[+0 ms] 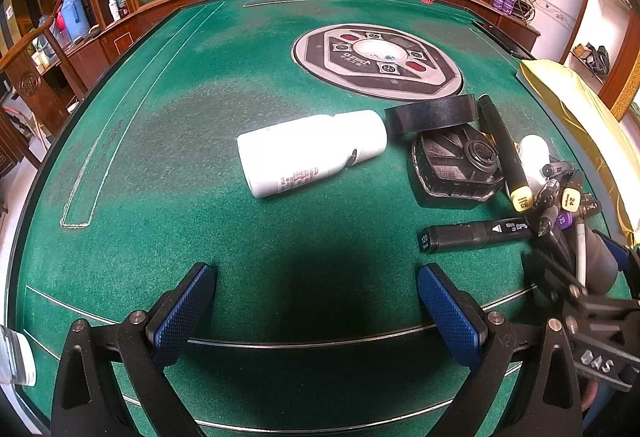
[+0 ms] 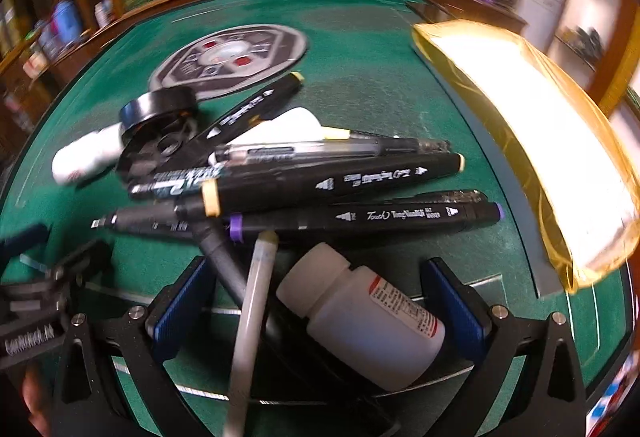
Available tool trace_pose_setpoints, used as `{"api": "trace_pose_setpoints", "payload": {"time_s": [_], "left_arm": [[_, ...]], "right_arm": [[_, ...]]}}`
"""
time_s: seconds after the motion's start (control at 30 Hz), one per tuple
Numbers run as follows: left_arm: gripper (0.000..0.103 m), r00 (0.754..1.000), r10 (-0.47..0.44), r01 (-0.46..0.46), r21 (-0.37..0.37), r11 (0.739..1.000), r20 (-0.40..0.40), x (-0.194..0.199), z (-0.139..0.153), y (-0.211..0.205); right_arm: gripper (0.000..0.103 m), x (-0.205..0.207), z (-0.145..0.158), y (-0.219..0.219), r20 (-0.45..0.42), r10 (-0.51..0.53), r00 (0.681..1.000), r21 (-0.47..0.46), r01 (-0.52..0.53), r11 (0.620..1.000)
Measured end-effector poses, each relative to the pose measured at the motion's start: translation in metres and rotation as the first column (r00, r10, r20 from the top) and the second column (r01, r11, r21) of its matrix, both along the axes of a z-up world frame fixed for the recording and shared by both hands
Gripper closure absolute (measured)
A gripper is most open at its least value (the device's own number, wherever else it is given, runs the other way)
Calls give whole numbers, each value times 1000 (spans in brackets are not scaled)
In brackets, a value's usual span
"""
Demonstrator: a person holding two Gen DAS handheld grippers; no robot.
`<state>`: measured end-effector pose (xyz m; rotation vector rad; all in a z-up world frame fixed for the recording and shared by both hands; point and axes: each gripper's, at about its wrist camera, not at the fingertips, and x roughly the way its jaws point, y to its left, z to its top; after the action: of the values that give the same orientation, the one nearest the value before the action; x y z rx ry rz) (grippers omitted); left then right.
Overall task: Organize rigid objects
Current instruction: 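Grasp a white bottle with the left tool while the right tool grasps a thin white pen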
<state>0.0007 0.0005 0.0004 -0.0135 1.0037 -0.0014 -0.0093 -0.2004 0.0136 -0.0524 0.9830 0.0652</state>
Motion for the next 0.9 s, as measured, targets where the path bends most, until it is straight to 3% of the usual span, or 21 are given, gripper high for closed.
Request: {"api": "trace_pose_setpoints", "payload": {"time_s": [0.1,0.23,0.4,0.47,0.57,0.63,0.7,0.77,0.9], "left_arm": [[1,1000,0,0,0,1000,0,0,0,0],[1,1000,3,-3,0,1000,1,0,0,-1],[1,1000,18,-18,4,1000,15,-2,-2,-1],[1,1000,0,0,2,1000,12,-1,-2,0],[1,998,-67,67,1,998,-12,1,2,4],[1,997,-80,80,0,997,20,-3,10,9],[6,994,-98,96,40,995,53,-3,22,12],[10,986,-149,140,112,984,73,0,34,9],[14,950,-304,280,235,931,73,21,43,-6]], "right_arm": [[0,7,3,-1,-102,192,976,-4,-193,981],[0,-3,6,-14,-124,245,962,27,-243,970],[10,-32,24,-30,-34,283,959,89,-279,956],[18,-42,31,-39,5,277,961,128,-276,953],[21,-51,35,-53,16,284,959,211,-281,936],[32,-52,37,-59,38,287,957,236,-288,928],[42,-55,40,-67,61,288,956,253,-294,922],[43,-57,40,-72,73,300,951,281,-308,909],[43,-61,39,-78,85,299,950,321,-310,895]]}}
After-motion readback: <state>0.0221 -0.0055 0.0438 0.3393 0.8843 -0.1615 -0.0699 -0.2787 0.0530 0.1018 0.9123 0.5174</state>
